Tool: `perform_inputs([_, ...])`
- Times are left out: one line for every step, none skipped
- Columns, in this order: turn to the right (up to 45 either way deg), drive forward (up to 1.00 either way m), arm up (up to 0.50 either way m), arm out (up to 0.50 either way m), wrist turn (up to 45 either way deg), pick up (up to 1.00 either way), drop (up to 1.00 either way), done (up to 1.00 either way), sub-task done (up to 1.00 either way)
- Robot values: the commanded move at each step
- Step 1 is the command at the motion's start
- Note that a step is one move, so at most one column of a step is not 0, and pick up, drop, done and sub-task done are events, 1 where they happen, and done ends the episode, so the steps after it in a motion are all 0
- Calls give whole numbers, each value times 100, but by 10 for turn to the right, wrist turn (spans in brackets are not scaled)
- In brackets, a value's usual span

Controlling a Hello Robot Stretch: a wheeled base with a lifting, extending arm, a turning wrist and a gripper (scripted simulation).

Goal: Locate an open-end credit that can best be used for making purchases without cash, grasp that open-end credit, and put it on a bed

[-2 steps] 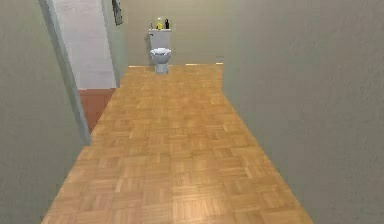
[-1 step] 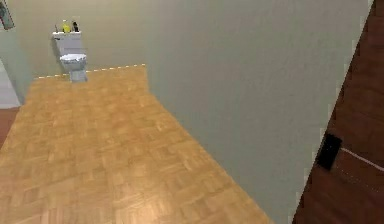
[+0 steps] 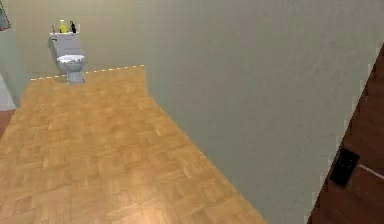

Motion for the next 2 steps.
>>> perform_inputs([-450, 0, 0, 0, 0, 0, 0, 0, 0])
perform_inputs([-30, 0, 0, 0, 0, 0, 0, 0, 0])
